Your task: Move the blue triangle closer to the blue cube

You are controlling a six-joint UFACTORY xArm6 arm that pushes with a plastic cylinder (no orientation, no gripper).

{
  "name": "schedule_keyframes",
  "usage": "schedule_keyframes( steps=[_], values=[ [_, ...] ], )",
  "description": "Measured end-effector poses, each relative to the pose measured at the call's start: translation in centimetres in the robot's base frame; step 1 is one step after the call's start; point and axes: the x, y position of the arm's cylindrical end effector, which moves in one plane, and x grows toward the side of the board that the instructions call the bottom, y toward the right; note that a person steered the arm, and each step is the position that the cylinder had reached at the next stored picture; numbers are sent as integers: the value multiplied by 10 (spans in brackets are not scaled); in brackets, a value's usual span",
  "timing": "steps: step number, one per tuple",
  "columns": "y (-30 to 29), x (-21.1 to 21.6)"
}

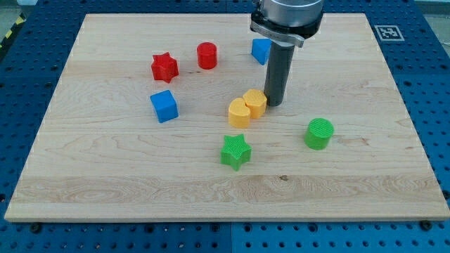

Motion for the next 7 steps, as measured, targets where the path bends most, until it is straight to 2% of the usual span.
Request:
schedule_keyframes(
  steps=[1, 2, 4, 5, 6, 7],
  values=[
    [5, -2],
    [30, -34],
    [33, -122],
    [29, -123],
    [-17, -128],
    [-27, -129]
  ],
)
